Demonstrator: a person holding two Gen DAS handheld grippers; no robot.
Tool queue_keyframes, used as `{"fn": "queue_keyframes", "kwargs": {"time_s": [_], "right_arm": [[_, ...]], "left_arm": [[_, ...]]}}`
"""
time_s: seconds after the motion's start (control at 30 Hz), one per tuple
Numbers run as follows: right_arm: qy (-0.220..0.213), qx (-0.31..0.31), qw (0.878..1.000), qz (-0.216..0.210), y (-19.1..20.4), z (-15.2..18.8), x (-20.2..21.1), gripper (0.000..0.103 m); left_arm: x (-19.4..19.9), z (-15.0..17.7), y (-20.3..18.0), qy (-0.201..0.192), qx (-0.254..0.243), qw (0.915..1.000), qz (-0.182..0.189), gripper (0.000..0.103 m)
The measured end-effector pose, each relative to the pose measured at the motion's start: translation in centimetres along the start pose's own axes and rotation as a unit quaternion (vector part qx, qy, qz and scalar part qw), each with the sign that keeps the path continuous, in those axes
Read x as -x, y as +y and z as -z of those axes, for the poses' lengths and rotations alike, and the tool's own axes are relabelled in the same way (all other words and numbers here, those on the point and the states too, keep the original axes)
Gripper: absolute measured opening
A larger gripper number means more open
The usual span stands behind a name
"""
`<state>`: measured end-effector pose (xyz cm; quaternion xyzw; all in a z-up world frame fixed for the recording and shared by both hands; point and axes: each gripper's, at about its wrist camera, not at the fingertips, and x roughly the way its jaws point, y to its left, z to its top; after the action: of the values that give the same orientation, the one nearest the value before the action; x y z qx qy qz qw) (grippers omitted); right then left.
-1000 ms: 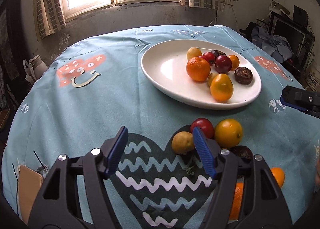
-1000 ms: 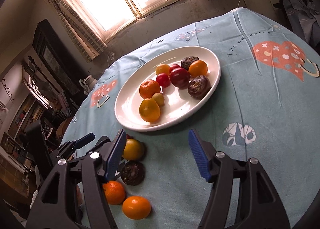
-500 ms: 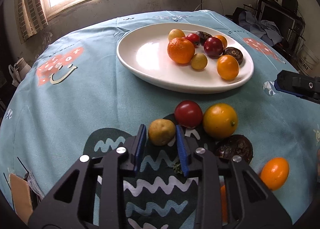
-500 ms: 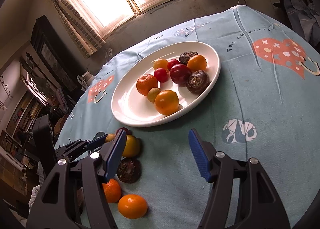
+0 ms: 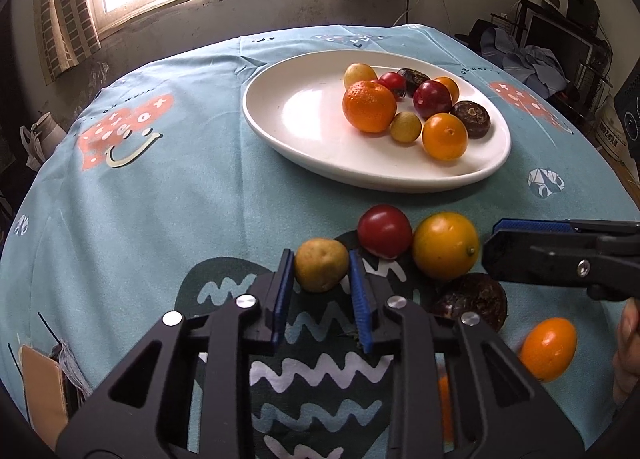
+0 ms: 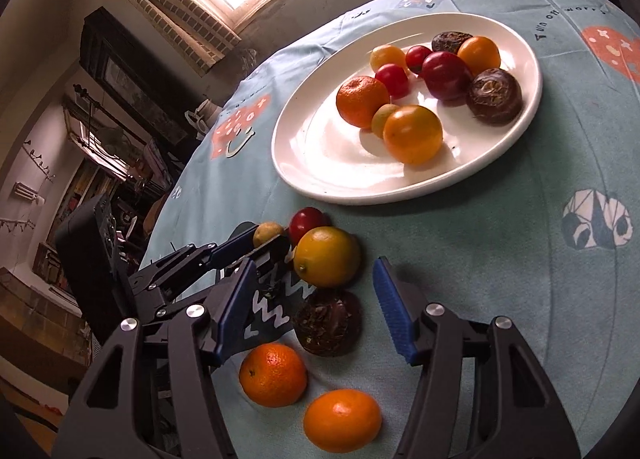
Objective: Organize fruits
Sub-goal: 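Grasp a small brown fruit with the left gripper while the right grasps an orange, then place the brown fruit and orange on the plate, opening both grippers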
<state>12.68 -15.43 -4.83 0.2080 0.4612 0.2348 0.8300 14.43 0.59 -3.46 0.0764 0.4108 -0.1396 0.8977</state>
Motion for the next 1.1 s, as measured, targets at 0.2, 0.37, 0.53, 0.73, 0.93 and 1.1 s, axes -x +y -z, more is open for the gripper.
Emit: {"fn": "queue_keyframes", "kwargs": {"time_s": [0.2, 0.37, 0.53, 0.73, 0.93, 1.1], "right_arm": [[0.011, 0.016, 0.999, 0.027, 0.4, -0.2, -1.9, 0.050], [0.008, 0.050, 0.997, 0.051, 0.9, 0.2, -2.3, 0.040], [-0.088, 0.195, 0.958, 0.191, 4.7, 1.5, 1.4, 0.040], [-0.168, 0.185, 0.942, 0.224, 3.4, -0.7, 7.0, 0.040], [-0.157, 0.147, 0.954, 0.208, 1.6, -5.2, 6.8, 0.040], [-0.121, 0.119, 0.961, 0.216, -0.4, -5.6, 2.5, 0.049]], "left_arm": [[-0.2, 0.0, 0.2, 0.004, 0.001, 1.0000, -0.001, 0.028], [-0.4, 0.1, 0.1, 0.005, -0.001, 1.0000, -0.004, 0.028], [1.3, -0.1, -0.5, -0.027, -0.002, 0.9991, -0.033, 0.028], [4.7, -4.1, -1.2, -0.083, 0.009, 0.9958, -0.037, 0.028], [2.3, -8.7, -2.2, -0.084, 0.013, 0.9952, -0.047, 0.028], [-1.7, -8.0, -2.0, -0.062, 0.026, 0.9955, -0.067, 0.067]]}}
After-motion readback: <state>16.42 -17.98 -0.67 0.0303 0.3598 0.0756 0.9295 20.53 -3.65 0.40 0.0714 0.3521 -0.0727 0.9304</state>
